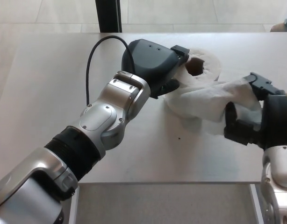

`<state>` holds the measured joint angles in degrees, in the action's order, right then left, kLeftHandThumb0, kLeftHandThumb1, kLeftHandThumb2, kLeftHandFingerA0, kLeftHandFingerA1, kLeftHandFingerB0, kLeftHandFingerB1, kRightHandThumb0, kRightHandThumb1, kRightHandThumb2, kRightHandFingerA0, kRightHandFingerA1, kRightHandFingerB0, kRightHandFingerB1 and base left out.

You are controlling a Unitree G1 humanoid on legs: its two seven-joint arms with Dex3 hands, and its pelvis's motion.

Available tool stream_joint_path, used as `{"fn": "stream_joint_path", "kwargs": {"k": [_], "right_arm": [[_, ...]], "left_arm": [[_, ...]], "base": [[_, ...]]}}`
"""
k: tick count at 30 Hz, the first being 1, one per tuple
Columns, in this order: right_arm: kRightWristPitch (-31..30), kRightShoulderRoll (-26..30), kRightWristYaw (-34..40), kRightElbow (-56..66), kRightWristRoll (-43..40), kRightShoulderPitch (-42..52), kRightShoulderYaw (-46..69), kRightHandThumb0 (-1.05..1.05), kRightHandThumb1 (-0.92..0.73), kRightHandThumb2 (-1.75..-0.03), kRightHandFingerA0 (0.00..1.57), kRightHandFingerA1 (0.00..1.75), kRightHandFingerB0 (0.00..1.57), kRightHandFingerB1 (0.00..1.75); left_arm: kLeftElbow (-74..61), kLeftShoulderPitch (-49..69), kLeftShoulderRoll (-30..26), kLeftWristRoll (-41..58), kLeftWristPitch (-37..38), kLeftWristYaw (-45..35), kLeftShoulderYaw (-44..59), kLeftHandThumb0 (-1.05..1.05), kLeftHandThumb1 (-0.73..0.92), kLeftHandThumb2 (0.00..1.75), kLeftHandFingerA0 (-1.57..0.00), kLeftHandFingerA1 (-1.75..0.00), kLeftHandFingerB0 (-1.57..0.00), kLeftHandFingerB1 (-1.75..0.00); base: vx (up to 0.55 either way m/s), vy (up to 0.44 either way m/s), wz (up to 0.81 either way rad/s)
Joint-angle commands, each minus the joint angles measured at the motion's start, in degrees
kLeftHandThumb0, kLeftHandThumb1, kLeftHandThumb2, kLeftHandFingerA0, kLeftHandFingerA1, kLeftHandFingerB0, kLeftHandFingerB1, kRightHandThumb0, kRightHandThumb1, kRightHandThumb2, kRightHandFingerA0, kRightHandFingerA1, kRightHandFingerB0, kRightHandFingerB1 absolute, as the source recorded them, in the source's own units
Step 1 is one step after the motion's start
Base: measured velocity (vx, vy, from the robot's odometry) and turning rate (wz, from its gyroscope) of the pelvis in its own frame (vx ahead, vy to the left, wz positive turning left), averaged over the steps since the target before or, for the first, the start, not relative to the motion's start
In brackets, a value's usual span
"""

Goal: A toilet paper roll is kept in the middle of the desk infront of the robot. The robot places its left hand on the top of the toilet paper roll to hold it still and uses its right hand to tear off a piece of toilet paper from it and hands the paper to a person

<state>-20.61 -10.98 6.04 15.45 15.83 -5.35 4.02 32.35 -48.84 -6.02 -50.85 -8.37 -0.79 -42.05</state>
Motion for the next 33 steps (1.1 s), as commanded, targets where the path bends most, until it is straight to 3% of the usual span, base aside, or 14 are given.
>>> {"fn": "stream_joint_path", "kwargs": {"k": [1, 2, 5, 7, 9, 11, 12, 18, 19, 21, 28, 30, 32, 33], "right_arm": [[5.5, -11.9, 15.3, -0.5, -12.3, -6.9, 10.5, -0.32, -0.56, -1.10, 1.28, 1.41, 0.90, 1.19], [5.6, -11.8, 15.3, -0.6, -12.4, -7.0, 10.5, -0.24, -0.57, -1.10, 0.99, 1.75, 0.75, 1.48], [5.6, -12.0, 16.0, -0.1, -14.2, -8.7, 10.7, -0.15, -0.38, -1.45, 1.02, 1.75, 0.87, 1.55], [5.3, -12.2, 16.4, -0.1, -15.7, -9.7, 11.0, -0.15, -0.37, -1.47, 1.03, 1.75, 0.89, 1.55], [4.2, -12.4, 17.2, 0.5, -16.9, -11.1, 11.1, -0.19, -0.31, -1.54, 1.07, 1.75, 0.93, 1.55], [3.9, -12.9, 18.0, 1.1, -19.1, -12.1, 11.6, -0.17, -0.40, -1.45, 1.07, 1.75, 0.92, 1.53], [3.4, -13.5, 18.9, 1.5, -20.7, -13.0, 12.2, -0.16, -0.40, -1.46, 1.07, 1.75, 0.92, 1.52], [2.7, -13.5, 19.7, 2.8, -24.6, -15.3, 13.0, -0.13, -0.38, -1.54, 1.03, 1.75, 0.88, 1.56], [2.5, -13.7, 22.0, 2.0, -26.6, -18.8, 15.2, -0.17, -0.42, -1.40, 1.03, 1.75, 0.77, 1.62], [2.1, -14.0, 25.2, 1.1, -29.2, -23.9, 18.2, -0.16, -0.48, -1.26, 1.00, 1.75, 0.79, 1.61], [2.3, -12.7, 31.0, -1.0, -33.3, -33.8, 21.7, -0.23, -0.63, -1.21, 1.06, 1.75, 0.74, 1.71], [3.2, -12.4, 31.3, -1.9, -33.4, -34.6, 21.7, -0.21, -0.62, -1.17, 1.04, 1.75, 0.84, 1.64], [3.6, -12.3, 31.7, -2.5, -33.3, -34.9, 21.6, -0.24, -0.66, -1.06, 1.04, 1.75, 0.86, 1.64], [3.7, -12.2, 32.4, -2.7, -33.7, -35.4, 21.8, -0.22, -0.65, -1.04, 1.07, 1.75, 0.83, 1.75]], "left_arm": [[2.3, 2.9, -0.9, -0.1, 0.2, -6.4, -1.8, -0.58, 0.92, 0.67, -0.77, -0.96, -0.49, -0.47], [2.3, 2.8, -1.0, -0.1, 0.3, -6.5, -1.8, -0.59, 0.92, 0.68, -0.76, -0.92, -0.48, -0.46], [2.6, 2.6, -1.0, 0.0, 0.6, -6.2, -1.7, -0.59, 0.91, 0.67, -0.78, -0.95, -0.49, -0.46], [2.5, 2.7, -1.0, 0.0, 0.6, -6.3, -1.7, -0.58, 0.91, 0.67, -0.79, -1.00, -0.48, -0.46], [2.3, 3.0, -1.1, 0.2, 0.7, -6.4, -1.7, -0.58, 0.91, 0.67, -0.72, -0.81, -0.49, -0.47], [2.4, 3.0, -1.0, 0.0, 0.7, -6.2, -1.8, -0.58, 0.91, 0.67, -0.73, -0.80, -0.50, -0.47], [2.5, 3.1, -1.1, -0.1, 0.7, -6.0, -1.9, -0.58, 0.91, 0.67, -0.75, -1.00, -0.50, -0.47], [1.7, 3.4, -1.4, -0.2, 0.6, -6.6, -2.2, -0.58, 0.91, 0.67, -0.73, -0.86, -0.50, -0.47], [2.0, 3.7, -1.4, -0.2, 0.7, -5.8, -2.2, -0.58, 0.90, 0.67, -0.76, -0.93, -0.52, -0.48], [1.9, 4.2, -1.5, -0.2, 0.7, -5.5, -2.2, -0.58, 0.90, 0.67, -0.82, -1.03, -0.52, -0.50], [1.6, 4.7, -1.8, -0.6, 0.8, -6.3, -2.9, -0.59, 0.92, 0.68, -0.73, -0.83, -0.49, -0.47], [1.7, 4.9, -1.6, -0.3, 0.6, -6.1, -2.8, -0.59, 0.91, 0.67, -0.78, -1.03, -0.51, -0.48], [1.7, 5.2, -1.5, -0.1, 0.6, -5.8, -2.7, -0.59, 0.91, 0.67, -0.79, -1.02, -0.51, -0.48], [1.5, 5.3, -1.4, 0.0, 0.5, -5.9, -2.7, -0.59, 0.91, 0.67, -0.76, -1.03, -0.51, -0.48]], "base": [[0.00, 0.000, 0.00], [0.00, 0.000, 0.00], [0.00, 0.000, 0.00], [0.00, 0.000, 0.00], [0.00, 0.000, 0.00], [0.00, 0.000, 0.00], [0.00, 0.000, 0.00], [0.00, 0.000, 0.00], [0.00, 0.000, 0.00], [0.00, 0.000, 0.00], [0.00, 0.000, 0.00], [0.00, 0.000, 0.00], [0.00, 0.000, 0.00], [0.00, 0.000, 0.00]]}}
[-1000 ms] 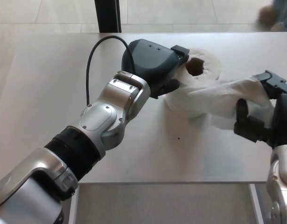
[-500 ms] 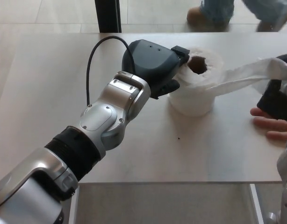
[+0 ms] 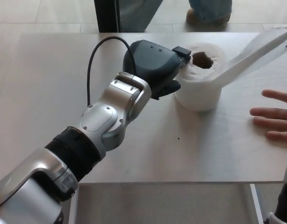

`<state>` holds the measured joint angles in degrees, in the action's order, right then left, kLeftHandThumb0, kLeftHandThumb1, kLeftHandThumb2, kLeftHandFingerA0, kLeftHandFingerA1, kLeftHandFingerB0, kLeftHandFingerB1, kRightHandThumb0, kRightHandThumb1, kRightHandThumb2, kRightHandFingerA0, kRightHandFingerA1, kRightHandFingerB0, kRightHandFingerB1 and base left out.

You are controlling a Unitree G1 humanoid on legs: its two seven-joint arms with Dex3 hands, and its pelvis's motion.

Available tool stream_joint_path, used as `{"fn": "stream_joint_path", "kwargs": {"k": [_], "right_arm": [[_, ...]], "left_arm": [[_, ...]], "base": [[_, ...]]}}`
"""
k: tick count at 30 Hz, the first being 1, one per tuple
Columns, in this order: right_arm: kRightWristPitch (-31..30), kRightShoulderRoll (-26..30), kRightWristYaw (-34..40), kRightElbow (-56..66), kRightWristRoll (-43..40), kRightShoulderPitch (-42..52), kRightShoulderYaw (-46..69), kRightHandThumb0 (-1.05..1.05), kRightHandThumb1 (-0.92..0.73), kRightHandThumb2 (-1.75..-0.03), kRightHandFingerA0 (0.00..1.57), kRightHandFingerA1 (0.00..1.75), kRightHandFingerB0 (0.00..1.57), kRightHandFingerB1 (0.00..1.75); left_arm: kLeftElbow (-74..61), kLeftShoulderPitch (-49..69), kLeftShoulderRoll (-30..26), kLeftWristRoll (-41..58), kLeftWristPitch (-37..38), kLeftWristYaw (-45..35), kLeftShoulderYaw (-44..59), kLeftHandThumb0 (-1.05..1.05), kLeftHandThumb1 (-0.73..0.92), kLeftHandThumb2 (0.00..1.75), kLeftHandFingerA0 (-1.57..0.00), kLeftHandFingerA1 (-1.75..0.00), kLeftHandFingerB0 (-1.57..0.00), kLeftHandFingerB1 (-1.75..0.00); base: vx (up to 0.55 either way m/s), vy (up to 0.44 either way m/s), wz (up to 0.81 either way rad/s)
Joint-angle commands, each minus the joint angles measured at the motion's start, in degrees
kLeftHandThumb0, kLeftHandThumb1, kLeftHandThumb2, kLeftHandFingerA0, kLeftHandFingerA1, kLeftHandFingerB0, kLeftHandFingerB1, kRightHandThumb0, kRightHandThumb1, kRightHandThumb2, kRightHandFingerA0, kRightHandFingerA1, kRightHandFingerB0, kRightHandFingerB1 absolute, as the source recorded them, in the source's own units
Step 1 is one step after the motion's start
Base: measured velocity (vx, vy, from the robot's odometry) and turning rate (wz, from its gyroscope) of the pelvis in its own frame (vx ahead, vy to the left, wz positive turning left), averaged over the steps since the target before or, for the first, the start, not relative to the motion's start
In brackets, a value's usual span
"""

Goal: A toilet paper roll is kept in the middle of the desk infront of the robot. The robot places its left hand on the top of the toilet paper roll to hold it still and uses its right hand to tear off a piece of toilet paper from it and hands the paper to a person

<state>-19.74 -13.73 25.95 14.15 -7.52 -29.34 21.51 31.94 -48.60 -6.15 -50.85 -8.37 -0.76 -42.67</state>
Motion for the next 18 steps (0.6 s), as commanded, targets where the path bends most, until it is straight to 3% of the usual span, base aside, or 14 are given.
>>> {"fn": "stream_joint_path", "kwargs": {"k": [1, 3, 4, 6, 7, 9, 13, 18], "right_arm": [[2.9, -9.6, 13.5, -1.6, -10.7, -12.0, 4.6, -0.22, -0.65, -1.04, 1.07, 1.75, 0.83, 1.75], [2.6, -9.4, 14.4, -2.1, -12.8, -12.8, 5.7, -0.22, -0.71, -0.96, 1.07, 1.75, 0.84, 1.74], [2.8, -9.1, 14.2, -2.1, -13.3, -12.8, 5.7, -0.34, -0.63, -1.07, 1.29, 1.44, 1.16, 1.36], [3.0, -8.2, 13.7, -2.3, -14.0, -13.0, 5.8, -0.33, -0.62, -1.08, 1.29, 1.44, 1.14, 1.35], [2.7, -7.4, 13.6, -2.4, -14.5, -13.5, 6.0, -0.20, -0.59, -1.19, 1.07, 1.75, 0.81, 1.68], [3.0, -6.6, 13.7, -2.5, -18.5, -15.1, 7.5, -0.19, -0.46, -1.38, 1.05, 1.75, 0.81, 1.67], [1.7, -3.7, 17.0, -3.7, -18.4, -19.7, 8.5, -0.22, -0.57, -1.22, 1.10, 1.75, 0.83, 1.74], [-1.3, -1.2, 18.6, -3.9, -18.0, -22.7, 8.6, -0.23, -0.60, -1.21, 1.08, 1.75, 0.77, 1.72]], "left_arm": [[1.7, 5.2, -1.3, 0.1, 0.4, -6.1, -2.0, -0.59, 0.91, 0.67, -0.76, -1.03, -0.51, -0.48], [1.3, 5.7, -1.4, 0.0, 0.2, -6.1, -2.1, -0.59, 0.91, 0.67, -0.81, -1.00, -0.50, -0.47], [1.1, 6.0, -1.5, 0.0, 0.3, -5.9, -2.0, -0.58, 0.90, 0.67, -0.80, -0.96, -0.49, -0.47], [0.7, 6.5, -1.7, -0.2, 0.3, -5.4, -2.0, -0.59, 0.90, 0.67, -0.79, -0.98, -0.50, -0.47], [0.5, 6.6, -1.9, -0.3, 0.2, -5.8, -2.2, -0.58, 0.91, 0.67, -0.78, -0.98, -0.49, -0.47], [0.5, 6.7, -1.9, -0.4, 0.2, -6.2, -2.3, -0.59, 0.91, 0.68, -0.78, -0.89, -0.49, -0.47], [0.5, 7.1, -2.2, -0.4, 0.6, -5.7, -2.4, -0.59, 0.91, 0.67, -0.78, -0.98, -0.50, -0.48], [0.7, 7.3, -2.0, -0.3, 0.8, -5.8, -2.5, -0.59, 0.92, 0.67, -0.79, -1.04, -0.51, -0.48]], "base": [[0.00, 0.000, 0.00], [0.00, 0.000, 0.00], [0.00, 0.000, 0.00], [0.00, 0.000, 0.00], [0.00, 0.000, 0.00], [0.00, 0.000, 0.00], [0.00, 0.000, 0.00], [0.00, 0.000, 0.00]]}}
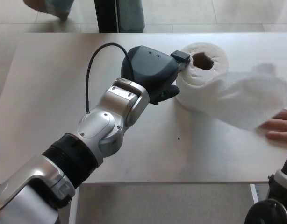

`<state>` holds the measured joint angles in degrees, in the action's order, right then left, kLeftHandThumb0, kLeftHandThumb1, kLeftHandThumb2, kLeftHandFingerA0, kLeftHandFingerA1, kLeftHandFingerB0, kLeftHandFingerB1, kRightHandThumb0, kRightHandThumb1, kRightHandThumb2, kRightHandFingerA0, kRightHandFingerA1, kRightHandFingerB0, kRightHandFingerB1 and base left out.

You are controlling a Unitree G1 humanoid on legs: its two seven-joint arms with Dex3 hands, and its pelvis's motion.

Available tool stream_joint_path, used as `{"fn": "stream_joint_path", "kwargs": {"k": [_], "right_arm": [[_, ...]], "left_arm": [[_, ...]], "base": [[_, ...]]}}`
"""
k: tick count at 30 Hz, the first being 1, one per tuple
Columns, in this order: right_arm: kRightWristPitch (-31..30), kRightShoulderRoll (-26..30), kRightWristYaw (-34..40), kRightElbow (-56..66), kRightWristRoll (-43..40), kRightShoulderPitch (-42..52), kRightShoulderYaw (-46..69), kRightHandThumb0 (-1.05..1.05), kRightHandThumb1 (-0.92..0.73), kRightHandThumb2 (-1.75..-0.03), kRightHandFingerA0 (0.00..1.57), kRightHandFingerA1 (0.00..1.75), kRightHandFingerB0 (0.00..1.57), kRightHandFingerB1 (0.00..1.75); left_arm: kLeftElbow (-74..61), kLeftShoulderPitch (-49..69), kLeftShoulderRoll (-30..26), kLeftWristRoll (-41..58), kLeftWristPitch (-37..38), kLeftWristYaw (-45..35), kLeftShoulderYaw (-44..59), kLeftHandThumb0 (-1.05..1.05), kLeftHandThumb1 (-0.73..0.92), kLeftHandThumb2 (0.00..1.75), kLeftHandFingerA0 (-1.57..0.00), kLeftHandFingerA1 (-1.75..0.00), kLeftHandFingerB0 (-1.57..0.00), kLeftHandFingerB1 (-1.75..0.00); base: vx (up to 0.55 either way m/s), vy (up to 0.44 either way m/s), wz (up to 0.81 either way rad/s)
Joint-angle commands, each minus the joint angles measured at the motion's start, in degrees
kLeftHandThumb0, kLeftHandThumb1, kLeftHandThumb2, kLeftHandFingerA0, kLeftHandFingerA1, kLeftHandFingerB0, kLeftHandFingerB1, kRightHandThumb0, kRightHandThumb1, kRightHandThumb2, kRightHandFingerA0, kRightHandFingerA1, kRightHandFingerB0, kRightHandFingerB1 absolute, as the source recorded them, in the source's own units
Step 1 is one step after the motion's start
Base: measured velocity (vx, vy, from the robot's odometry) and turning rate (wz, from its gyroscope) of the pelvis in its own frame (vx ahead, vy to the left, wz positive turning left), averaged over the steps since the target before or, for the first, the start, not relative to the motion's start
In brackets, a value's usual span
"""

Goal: A toilet paper roll is kept in the middle of the desk infront of the robot. The robot places its left hand on the top of the toilet paper roll to hold it still and uses its right hand to tear off a piece of toilet paper from it and hands the paper to a person

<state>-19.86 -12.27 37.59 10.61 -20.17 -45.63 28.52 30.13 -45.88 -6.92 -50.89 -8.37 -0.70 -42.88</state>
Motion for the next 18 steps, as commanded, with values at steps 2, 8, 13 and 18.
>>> {"fn": "stream_joint_path", "kwargs": {"k": [2, 8, 13, 18], "right_arm": [[-1.4, -2.3, 7.2, -0.3, -5.3, -6.7, 1.5, -0.24, -0.62, -1.19, 1.06, 1.75, 0.80, 1.75], [-3.0, -0.8, 7.2, 0.0, -7.5, -6.5, 1.8, -0.18, -0.56, -1.30, 1.05, 1.75, 0.80, 1.74], [-4.8, 0.0, 2.4, 2.5, -5.3, 2.1, -2.5, -0.16, -0.52, -1.34, 1.04, 1.75, 0.76, 1.67], [-6.8, 8.9, -12.1, 6.2, -0.4, 20.8, -14.9, -0.18, -0.34, -1.47, 1.02, 1.75, 0.76, 1.69]], "left_arm": [[2.5, 4.7, -1.4, -0.5, 1.2, -5.4, -2.5, -0.59, 0.92, 0.67, -0.78, -0.96, -0.51, -0.48], [2.5, 4.5, -1.8, -0.8, 1.3, -5.8, -3.1, -0.60, 0.92, 0.68, -0.75, -0.90, -0.50, -0.48], [2.0, 5.4, -1.9, -0.6, 1.4, -5.3, -3.2, -0.59, 0.92, 0.70, -0.75, -0.93, -0.49, -0.49], [2.0, 5.3, -2.0, -0.9, 0.8, -5.5, -3.4, -0.59, 0.92, 0.69, -0.68, -0.84, -0.47, -0.47]], "base": [[0.00, 0.000, 0.00], [0.00, 0.000, 0.00], [0.00, 0.000, 0.00], [0.00, 0.000, 0.00]]}}
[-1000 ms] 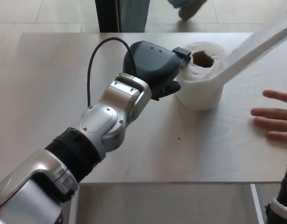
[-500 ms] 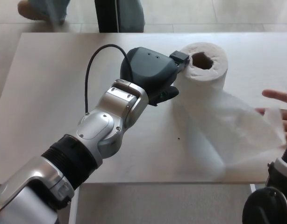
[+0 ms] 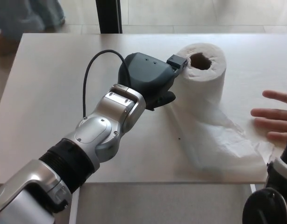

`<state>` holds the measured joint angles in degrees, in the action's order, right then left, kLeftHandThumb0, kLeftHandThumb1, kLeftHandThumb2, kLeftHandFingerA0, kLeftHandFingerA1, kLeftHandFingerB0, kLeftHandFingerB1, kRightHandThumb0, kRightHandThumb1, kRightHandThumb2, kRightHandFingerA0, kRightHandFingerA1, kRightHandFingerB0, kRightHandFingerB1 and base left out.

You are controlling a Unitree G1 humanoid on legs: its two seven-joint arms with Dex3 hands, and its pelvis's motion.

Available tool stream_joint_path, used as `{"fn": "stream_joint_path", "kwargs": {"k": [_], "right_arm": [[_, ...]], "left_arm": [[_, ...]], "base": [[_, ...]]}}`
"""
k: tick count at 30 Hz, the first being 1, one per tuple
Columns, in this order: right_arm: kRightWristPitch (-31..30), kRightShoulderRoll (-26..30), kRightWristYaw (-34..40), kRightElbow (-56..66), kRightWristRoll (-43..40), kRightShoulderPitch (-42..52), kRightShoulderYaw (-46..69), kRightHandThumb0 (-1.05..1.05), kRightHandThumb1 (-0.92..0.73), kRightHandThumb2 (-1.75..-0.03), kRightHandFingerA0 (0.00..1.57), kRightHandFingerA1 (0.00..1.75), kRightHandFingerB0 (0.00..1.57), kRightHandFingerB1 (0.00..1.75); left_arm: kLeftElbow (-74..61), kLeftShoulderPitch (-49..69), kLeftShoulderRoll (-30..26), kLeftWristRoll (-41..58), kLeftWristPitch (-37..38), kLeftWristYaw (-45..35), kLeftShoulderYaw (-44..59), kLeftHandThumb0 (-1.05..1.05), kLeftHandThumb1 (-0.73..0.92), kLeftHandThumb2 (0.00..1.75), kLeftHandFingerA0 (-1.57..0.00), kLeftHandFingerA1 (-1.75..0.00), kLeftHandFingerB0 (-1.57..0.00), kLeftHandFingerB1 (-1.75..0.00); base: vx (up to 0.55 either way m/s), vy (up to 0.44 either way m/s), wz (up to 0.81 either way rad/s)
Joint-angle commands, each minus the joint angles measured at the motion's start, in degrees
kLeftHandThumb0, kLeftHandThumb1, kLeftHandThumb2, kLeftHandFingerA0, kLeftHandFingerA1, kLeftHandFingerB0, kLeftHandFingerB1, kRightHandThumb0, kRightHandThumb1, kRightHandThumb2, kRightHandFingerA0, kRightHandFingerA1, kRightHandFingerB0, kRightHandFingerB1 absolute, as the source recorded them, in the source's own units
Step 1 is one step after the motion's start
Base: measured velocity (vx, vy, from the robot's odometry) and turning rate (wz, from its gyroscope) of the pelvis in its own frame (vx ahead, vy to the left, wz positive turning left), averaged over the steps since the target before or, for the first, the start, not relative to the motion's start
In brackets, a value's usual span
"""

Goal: A toilet paper roll is kept in the middle of the desk infront of the robot. The robot places its left hand on the top of the toilet paper roll to hold it still and uses its right hand to tear off a piece of toilet paper from it and hands the paper to a person

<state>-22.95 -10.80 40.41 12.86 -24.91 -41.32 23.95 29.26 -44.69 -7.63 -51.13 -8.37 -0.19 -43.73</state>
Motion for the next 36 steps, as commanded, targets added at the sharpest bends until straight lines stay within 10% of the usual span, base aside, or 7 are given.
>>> {"fn": "stream_joint_path", "kwargs": {"k": [1, 7, 18, 19, 26, 30, 36], "right_arm": [[-2.7, 10.1, -17.5, 4.4, 6.4, 20.2, -13.4, -0.20, -0.39, -1.40, 1.06, 1.75, 0.80, 1.65], [-17.2, 30.5, -32.3, 8.5, 2.4, 36.3, -24.9, -0.25, -0.48, -1.16, 1.24, 1.42, 1.00, 1.27], [-9.9, 41.9, -35.4, 4.6, 11.2, 40.5, -38.1, -0.22, -0.49, -1.24, 0.92, 1.71, 0.77, 1.50], [-10.4, 42.5, -36.0, 4.7, 10.8, 40.5, -39.1, -0.21, -0.54, -1.19, 0.90, 1.69, 0.79, 1.43], [-6.1, 46.0, -38.8, 3.3, 12.8, 40.9, -44.1, -0.18, -0.61, -1.03, 0.85, 1.65, 0.75, 1.41], [-4.9, 50.5, -43.1, 1.8, 18.0, 37.7, -51.6, -0.36, -0.67, -0.61, 0.54, 0.82, 0.38, 0.36], [-6.2, 57.3, -48.9, 1.6, 26.8, 32.1, -62.6, -0.87, -0.55, -0.84, 0.00, 0.07, 0.13, 0.40]], "left_arm": [[2.7, 4.1, -1.3, -0.5, 1.0, -6.1, -2.4, -0.60, 0.92, 0.68, -0.70, -0.91, -0.49, -0.49], [1.8, 4.6, -1.4, -0.8, 0.6, -5.3, -2.2, -0.55, 0.73, 1.14, -0.76, -0.91, -0.49, -0.65], [0.8, 4.3, -2.1, -1.4, 0.5, -6.4, -2.6, -0.61, 0.92, 0.68, -0.74, -0.84, -0.51, -0.49], [0.8, 4.4, -2.0, -1.3, 0.6, -6.4, -2.6, -0.58, 0.75, 1.16, -0.78, -0.88, -0.47, -0.64], [0.3, 4.9, -1.9, -1.2, 0.6, -6.4, -2.8, -0.61, 0.92, 0.68, -0.69, -0.80, -0.49, -0.48], [0.3, 5.0, -1.9, -1.3, 0.3, -6.3, -2.8, -0.61, 0.92, 0.67, -0.74, -0.83, -0.52, -0.49], [0.9, 4.6, -1.5, -0.8, 0.3, -6.6, -2.7, -0.61, 0.92, 0.69, -0.68, -0.79, -0.50, -0.50]], "base": [[0.00, 0.000, 0.00], [0.00, 0.000, 0.00], [0.00, 0.000, 0.00], [0.00, 0.000, 0.00], [0.00, 0.000, 0.00], [0.00, 0.000, 0.00], [0.00, 0.000, 0.00]]}}
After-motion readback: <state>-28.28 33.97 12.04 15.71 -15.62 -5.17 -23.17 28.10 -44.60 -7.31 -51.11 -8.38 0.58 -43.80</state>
